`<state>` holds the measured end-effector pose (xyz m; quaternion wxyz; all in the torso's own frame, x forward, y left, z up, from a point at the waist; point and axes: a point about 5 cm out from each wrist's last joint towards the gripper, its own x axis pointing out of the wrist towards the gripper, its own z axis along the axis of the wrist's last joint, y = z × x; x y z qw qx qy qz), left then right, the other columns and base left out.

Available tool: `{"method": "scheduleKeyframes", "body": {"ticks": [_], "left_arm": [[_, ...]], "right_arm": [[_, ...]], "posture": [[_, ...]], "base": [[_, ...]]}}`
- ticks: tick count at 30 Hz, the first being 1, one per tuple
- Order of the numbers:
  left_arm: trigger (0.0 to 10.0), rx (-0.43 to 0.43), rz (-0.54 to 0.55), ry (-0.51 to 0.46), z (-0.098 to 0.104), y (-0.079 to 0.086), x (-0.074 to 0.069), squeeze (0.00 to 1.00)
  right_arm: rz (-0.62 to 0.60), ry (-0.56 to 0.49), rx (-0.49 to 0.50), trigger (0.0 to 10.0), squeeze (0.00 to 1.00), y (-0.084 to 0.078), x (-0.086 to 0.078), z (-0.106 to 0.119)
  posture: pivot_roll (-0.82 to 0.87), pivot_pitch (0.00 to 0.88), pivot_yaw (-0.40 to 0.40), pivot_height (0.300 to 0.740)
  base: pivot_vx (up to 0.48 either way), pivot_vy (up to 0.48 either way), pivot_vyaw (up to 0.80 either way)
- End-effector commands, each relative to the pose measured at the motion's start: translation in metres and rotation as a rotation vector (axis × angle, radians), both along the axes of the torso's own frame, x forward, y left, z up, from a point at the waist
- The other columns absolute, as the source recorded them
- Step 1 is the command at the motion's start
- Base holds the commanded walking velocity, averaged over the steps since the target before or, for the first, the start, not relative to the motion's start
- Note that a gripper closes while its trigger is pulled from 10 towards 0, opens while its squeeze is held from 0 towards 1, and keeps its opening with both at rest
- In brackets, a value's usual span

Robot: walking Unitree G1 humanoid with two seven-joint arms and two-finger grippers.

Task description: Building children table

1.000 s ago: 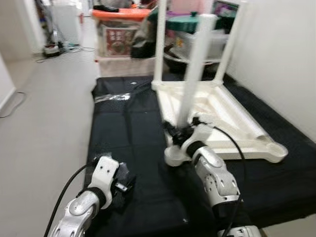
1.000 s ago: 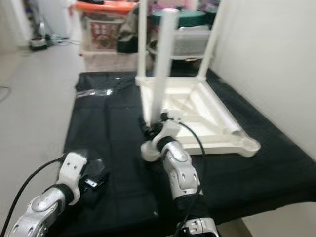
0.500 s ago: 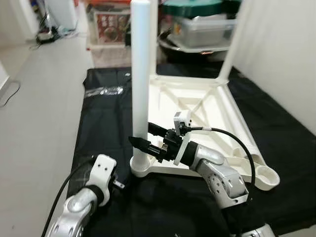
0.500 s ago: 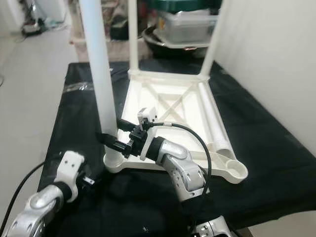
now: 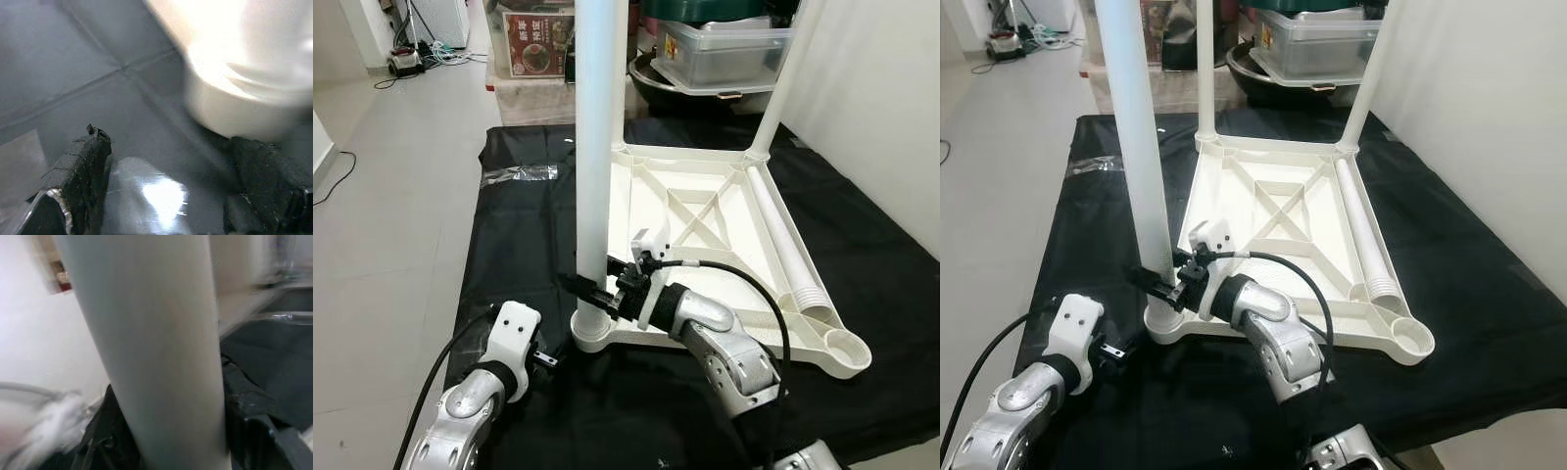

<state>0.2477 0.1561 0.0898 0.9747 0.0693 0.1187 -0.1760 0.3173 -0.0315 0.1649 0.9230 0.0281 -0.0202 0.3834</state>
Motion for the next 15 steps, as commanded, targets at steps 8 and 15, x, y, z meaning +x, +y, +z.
{"method": "scheduleKeyframes", "body": {"ticks": [8, 15], "left_arm": [[10.0, -0.004, -0.008, 0.037, -0.011, -0.004, -0.012, 0.0], [10.0, -0.003, -0.02, 0.047, -0.013, -0.003, -0.01, 0.0]], "right_arm": [[-1.199, 0.16, -0.198, 0.0, 0.0, -0.137, 0.008, -0.036], [-1.189, 0.131, -0.226, 4.9, 0.0, -0.139, -0.008, -0.034]], "posture": [[0.09, 0.0, -0.058, 0.74], [0.07, 0.0, -0.039, 0.74]], "base": [[0.0, 0.0, 0.0], [0.0, 0.0, 0.0]]}}
